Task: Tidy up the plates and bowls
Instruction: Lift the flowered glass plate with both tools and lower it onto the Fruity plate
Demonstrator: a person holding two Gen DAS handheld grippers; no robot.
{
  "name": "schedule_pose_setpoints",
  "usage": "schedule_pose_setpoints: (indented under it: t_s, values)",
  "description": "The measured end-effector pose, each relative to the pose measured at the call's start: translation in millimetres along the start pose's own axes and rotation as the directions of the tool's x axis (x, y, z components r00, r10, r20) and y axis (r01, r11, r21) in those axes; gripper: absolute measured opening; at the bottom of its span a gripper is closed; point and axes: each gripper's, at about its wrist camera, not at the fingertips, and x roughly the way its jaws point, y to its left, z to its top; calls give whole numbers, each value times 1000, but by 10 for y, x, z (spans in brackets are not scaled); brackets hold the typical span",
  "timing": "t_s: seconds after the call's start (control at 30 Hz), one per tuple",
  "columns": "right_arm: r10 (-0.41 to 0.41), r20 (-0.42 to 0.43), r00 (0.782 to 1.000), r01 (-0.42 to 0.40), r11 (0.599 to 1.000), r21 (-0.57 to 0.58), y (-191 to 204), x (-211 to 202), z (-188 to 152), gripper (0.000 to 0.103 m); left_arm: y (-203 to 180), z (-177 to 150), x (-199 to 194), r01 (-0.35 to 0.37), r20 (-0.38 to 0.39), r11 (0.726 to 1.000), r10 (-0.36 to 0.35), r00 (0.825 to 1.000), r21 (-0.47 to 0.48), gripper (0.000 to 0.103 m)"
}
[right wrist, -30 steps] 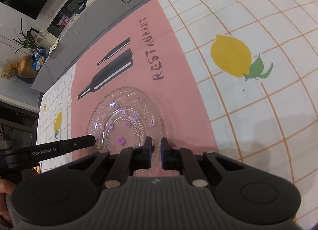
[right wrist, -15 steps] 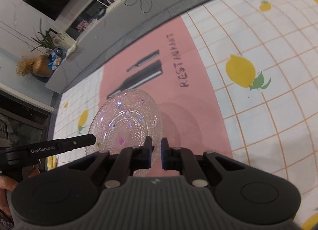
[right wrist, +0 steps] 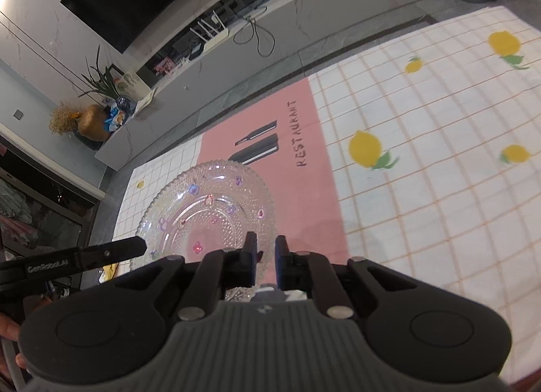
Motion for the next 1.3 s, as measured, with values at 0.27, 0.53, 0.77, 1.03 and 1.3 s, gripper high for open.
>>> schedule_pose_setpoints:
  t_s: [0.27,0.53,0.77,1.03,1.3]
  values:
    - [-23,38,999,23,1000,-4,-236,-446,-193,9,-273,-465,-73,57,54,996,-53,997,-73,12]
    - [-64,10,998,64,998,10,-505,-484,-469,8,-306,-944,152,49,44,990,-44,998,-130,12]
    - [-80,-31,996,81,996,32,-724,-373,-680,7,-221,-1249,375,35,12,985,-33,999,-168,12]
    - [-115,-38,993,115,993,-17,-794,-150,-820,7,-222,-1442,583,-31,33,987,36,999,-158,12]
    - [-147,-31,989,144,986,-80,-793,101,-851,8,-301,-1461,735,-133,51,986,139,989,-102,13]
